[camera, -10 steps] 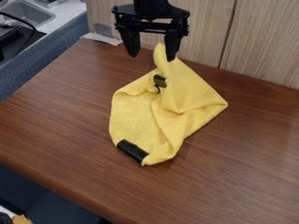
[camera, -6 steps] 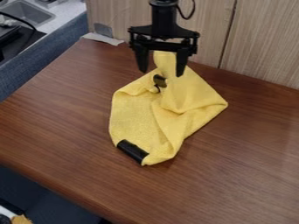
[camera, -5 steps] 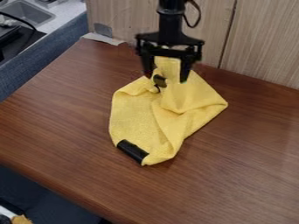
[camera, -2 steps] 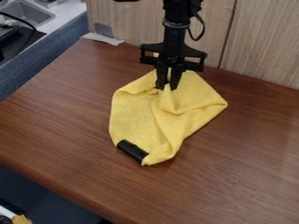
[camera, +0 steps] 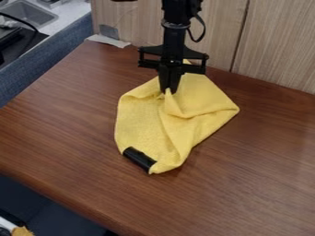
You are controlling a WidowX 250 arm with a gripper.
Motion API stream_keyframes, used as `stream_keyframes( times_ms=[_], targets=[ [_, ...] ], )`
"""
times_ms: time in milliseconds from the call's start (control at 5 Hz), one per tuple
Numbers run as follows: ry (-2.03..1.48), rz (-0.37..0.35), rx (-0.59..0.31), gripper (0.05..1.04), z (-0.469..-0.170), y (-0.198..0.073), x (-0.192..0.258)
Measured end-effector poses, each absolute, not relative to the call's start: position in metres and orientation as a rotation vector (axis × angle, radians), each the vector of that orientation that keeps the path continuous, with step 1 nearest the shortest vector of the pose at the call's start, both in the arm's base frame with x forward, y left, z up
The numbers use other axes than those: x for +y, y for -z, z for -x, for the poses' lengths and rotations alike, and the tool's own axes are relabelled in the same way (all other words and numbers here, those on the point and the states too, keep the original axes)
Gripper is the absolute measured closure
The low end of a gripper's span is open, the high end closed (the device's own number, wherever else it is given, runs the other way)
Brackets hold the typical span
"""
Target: Déplier le tissu du haut
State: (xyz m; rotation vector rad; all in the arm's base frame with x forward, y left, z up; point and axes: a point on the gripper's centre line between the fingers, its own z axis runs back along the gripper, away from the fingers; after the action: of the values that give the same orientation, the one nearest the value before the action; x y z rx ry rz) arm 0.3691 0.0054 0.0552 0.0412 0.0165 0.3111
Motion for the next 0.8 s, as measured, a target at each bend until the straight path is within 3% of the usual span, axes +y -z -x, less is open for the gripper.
stream_keyframes(
  times_ms=[200, 400, 600, 800],
  targets=[
    [-0.293, -0.016, -0.058, 1.027, -0.371, -0.092, 0.003],
    [-0.272, 0.003, -0.091, 1.027, -0.380, -0.111, -0.008],
    [-0.164, 0.041, -0.150, 1.027, -0.404, -0.130, -0.046],
    [-0.097, 0.027, -0.156, 1.028, -0.421, -0.119, -0.079]
  ],
)
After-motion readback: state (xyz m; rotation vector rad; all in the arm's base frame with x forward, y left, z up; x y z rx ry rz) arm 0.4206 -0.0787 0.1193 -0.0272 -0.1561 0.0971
